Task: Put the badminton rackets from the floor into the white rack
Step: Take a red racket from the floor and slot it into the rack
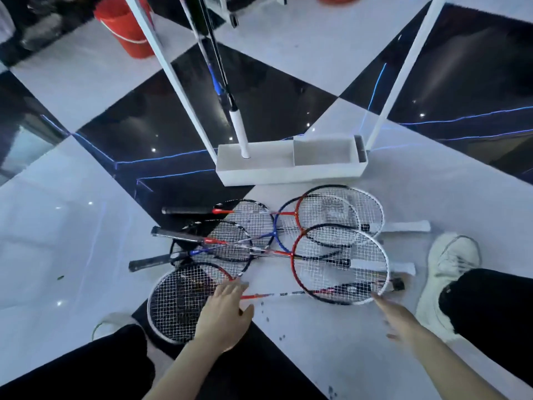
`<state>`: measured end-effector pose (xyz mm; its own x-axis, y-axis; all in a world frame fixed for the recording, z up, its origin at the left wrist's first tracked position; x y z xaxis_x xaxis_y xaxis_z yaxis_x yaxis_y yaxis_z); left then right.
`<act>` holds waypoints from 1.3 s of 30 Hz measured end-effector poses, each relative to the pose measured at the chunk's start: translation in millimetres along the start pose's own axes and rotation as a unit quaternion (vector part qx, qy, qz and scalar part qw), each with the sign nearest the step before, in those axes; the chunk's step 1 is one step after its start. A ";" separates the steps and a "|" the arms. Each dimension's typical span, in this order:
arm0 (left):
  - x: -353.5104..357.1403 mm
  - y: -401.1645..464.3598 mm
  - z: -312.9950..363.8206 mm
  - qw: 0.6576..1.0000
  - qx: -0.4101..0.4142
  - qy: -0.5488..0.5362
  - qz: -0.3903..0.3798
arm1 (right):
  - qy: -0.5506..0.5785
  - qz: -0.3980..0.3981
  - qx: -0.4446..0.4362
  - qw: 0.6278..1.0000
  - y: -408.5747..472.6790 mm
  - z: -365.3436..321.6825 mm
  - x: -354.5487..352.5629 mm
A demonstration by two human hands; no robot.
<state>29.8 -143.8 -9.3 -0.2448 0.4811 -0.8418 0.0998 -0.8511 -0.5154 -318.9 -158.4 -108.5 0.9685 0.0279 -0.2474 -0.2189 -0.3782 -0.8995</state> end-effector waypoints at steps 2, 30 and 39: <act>11.1 4.8 2.8 1.000 0.006 0.002 -0.011 | 0.071 0.007 0.037 0.997 11.2 14.5 12.2; -107.0 -17.4 41.9 0.966 0.023 -0.193 0.168 | 0.354 0.035 -0.253 0.900 -110.9 -106.3 20.3; -245.0 -96.0 40.8 0.912 0.054 -0.240 0.328 | 0.178 0.022 -0.542 0.821 -280.3 -219.4 -23.4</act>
<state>40.9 -188.6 253.0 -0.5635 -0.2644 -0.7827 0.2878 -0.9509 0.1140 -254.1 -256.0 228.5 0.9779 -0.2076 0.0241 -0.2077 -0.9782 0.0036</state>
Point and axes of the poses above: each hand's wrist, its own y-axis towards the middle knuckle, its own x-axis out of the palm, z = x × y, the point moved 9 cm from there along y, towards the middle knuckle, and after that the axes turned 9 degrees about y, right-handed, at the moved point
